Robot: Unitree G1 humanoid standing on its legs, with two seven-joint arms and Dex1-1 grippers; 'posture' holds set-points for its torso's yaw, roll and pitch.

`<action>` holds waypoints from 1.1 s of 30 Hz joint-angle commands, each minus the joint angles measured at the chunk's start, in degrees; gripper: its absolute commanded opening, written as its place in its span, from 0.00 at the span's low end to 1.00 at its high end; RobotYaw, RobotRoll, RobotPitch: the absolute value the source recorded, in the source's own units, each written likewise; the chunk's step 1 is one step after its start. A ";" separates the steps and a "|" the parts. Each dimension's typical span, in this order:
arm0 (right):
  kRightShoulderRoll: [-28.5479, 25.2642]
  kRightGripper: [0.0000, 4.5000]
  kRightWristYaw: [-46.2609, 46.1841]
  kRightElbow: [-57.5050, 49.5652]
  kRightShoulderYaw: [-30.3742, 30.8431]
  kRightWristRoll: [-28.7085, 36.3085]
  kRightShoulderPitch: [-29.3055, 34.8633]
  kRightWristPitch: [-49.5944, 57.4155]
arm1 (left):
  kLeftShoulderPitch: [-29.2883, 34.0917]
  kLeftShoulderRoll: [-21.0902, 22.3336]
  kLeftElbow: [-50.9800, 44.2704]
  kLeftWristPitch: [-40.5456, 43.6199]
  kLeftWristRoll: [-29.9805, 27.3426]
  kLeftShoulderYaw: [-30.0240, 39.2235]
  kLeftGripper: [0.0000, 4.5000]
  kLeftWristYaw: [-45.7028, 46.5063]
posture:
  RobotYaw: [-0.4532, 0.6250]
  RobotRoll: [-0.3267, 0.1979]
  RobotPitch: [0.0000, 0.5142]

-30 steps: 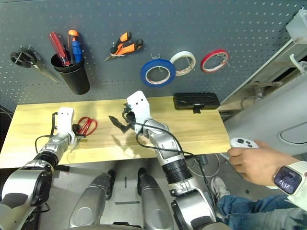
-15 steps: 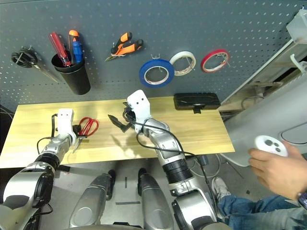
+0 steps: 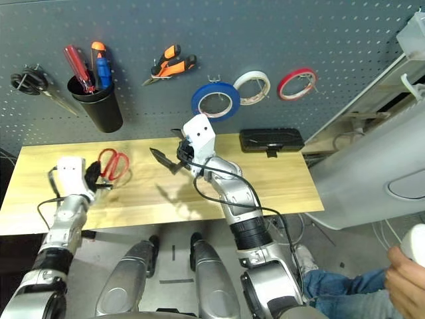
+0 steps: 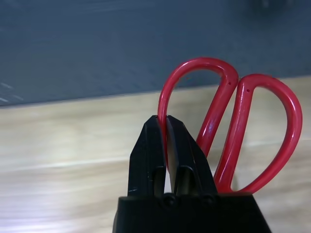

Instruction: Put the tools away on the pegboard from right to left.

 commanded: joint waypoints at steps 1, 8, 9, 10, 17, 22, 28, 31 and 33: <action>0.51 1.00 0.70 -1.65 0.06 1.11 -0.64 -0.70 | 3.60 0.92 -2.31 -2.09 0.46 1.42 0.00 0.77 | 0.46 0.62 0.50; 2.90 1.00 1.08 -3.68 0.48 2.85 -3.11 -0.41 | 5.68 2.08 -4.47 -6.69 -0.94 4.15 0.00 0.91 | 0.47 0.62 0.50; 3.15 1.00 1.10 -3.76 0.55 3.01 -3.41 -0.39 | 5.47 2.20 -4.57 -7.36 -1.07 4.51 0.00 0.99 | 0.47 0.62 0.50; 3.27 1.00 1.13 -3.81 0.57 3.10 -3.57 -0.38 | 5.34 2.28 -4.59 -7.84 -1.08 4.68 0.00 1.05 | 0.47 0.62 0.49; 5.14 1.00 1.48 -3.44 0.76 3.62 -5.04 -1.28 | 1.64 3.18 -7.30 -11.53 -2.21 6.63 0.00 1.55 | 0.47 0.62 0.49; 6.43 1.00 1.32 -3.80 0.26 4.60 -5.79 -1.37 | 0.19 3.87 -10.35 -13.86 -2.03 7.55 0.00 2.53 | 0.47 0.62 0.49; 7.49 1.00 1.05 -5.29 -0.10 6.46 -6.30 -0.55 | -0.73 4.64 -13.12 -16.13 -1.83 8.72 0.00 3.59 | 0.48 0.62 0.50; 7.85 1.00 0.88 -5.76 -0.14 7.19 -6.48 -0.15 | -0.85 4.96 -13.80 -16.90 -1.93 8.84 0.00 3.68 | 0.48 0.62 0.49; 7.94 1.00 0.76 -5.88 -0.11 7.52 -6.60 0.04 | -1.18 5.17 -14.27 -17.09 -1.99 9.04 0.00 3.88 | 0.48 0.62 0.49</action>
